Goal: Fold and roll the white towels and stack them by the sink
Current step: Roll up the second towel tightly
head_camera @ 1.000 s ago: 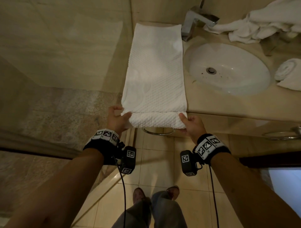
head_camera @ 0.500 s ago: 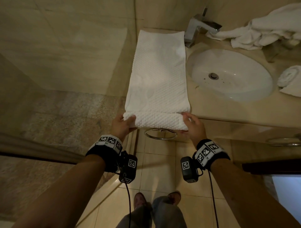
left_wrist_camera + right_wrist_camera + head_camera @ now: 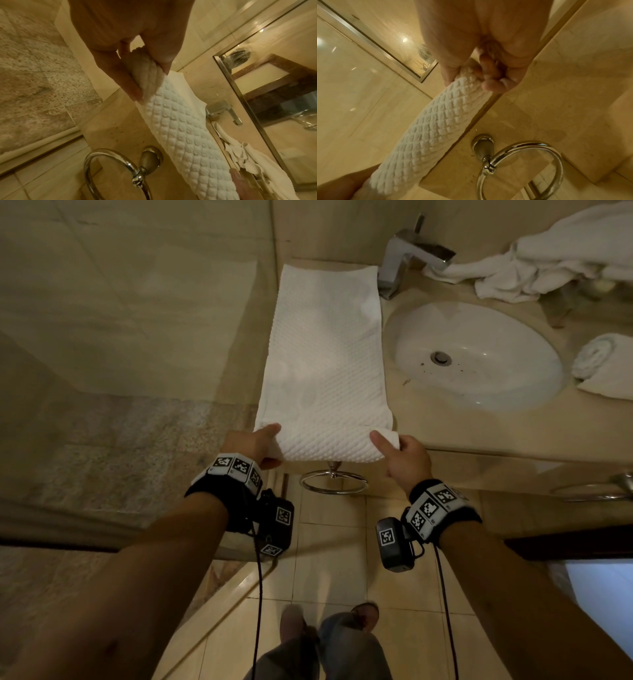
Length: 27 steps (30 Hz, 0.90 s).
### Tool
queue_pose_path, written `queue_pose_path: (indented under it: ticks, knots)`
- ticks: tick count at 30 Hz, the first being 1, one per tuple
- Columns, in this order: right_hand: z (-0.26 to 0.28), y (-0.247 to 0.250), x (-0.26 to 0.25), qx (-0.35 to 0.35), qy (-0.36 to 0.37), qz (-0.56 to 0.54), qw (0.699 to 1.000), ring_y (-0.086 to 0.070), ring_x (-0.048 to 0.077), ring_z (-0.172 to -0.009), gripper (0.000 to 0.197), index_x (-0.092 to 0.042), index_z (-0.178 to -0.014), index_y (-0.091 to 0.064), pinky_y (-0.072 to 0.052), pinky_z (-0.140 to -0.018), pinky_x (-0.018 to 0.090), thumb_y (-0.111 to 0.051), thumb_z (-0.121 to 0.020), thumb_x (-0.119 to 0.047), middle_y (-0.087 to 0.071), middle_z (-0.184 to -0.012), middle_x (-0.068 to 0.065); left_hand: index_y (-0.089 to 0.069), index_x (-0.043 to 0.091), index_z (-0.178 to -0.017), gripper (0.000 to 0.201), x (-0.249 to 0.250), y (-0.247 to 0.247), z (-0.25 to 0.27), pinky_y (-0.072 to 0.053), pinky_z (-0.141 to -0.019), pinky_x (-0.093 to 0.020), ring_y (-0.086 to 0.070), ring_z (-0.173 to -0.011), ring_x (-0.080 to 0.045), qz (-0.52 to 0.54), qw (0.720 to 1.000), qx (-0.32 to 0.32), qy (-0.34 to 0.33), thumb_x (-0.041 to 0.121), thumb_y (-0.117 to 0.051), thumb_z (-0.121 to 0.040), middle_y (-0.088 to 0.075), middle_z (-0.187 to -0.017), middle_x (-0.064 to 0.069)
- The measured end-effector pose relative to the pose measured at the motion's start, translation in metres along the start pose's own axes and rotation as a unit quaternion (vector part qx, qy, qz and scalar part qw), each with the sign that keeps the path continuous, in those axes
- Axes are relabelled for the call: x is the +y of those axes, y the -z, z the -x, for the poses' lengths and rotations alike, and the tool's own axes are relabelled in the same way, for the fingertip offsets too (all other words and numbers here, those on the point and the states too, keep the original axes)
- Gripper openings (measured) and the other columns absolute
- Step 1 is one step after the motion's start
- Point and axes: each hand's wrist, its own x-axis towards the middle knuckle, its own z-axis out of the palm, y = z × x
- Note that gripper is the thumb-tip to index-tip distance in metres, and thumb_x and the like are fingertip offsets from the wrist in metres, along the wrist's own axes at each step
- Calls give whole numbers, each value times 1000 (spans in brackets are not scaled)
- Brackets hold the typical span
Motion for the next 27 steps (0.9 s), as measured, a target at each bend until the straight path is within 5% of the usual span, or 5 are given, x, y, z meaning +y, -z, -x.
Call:
queue_pose_path:
  ticks: [5, 11, 19, 22, 27]
  knots:
    - [7, -3, -17, 146, 162, 151, 964, -52, 19, -92, 49, -12, -111, -50, -45, -73, 32, -71, -80, -44, -52, -104, 1, -59, 6, -109, 38, 8, -6, -12, -53, -57, -17, -62, -67, -15, -62, 998, 1, -27, 27, -71, -80, -61, -99, -9]
    - [16, -15, -25, 45, 416, 376, 827, -42, 21, -124, 57, -22, -126, -55, -24, -108, 46, -67, -77, -47, -53, -132, -2, -39, 29, -141, 63, 10, -11, -15, -36, -109, -28, -51, -124, -18, -246, 967, 38, -49, 34, -64, -83, -48, -140, 5]
    - [15, -52, -36, -2, 368, 538, 758, -42, 27, -119, 58, -11, -133, -42, -29, -103, 39, -57, -77, -7, -46, -130, 8, -48, 1, -129, 75, 13, -6, -19, -59, -70, -37, -66, -98, -33, -216, 976, 21, -30, 48, -64, -73, -62, -117, -18]
    - [8, -61, -48, 6, 343, 545, 765, -45, 27, -112, 47, -12, -123, -47, -31, -96, 37, -59, -78, -12, -51, -121, 7, -30, -8, -139, 78, 17, -14, -12, -42, -101, -39, -50, -120, -39, -378, 919, 72, -81, 50, -45, -89, -46, -136, -26]
    - [-12, -60, -76, -54, 259, 572, 777, -46, 25, -118, 55, -17, -124, -46, -33, -98, 41, -65, -78, -41, -53, -125, 4, -47, 11, -121, 51, 29, -30, 23, -39, -91, -43, -47, -112, -34, -498, 763, 120, -394, 43, -49, -83, -53, -120, -15]
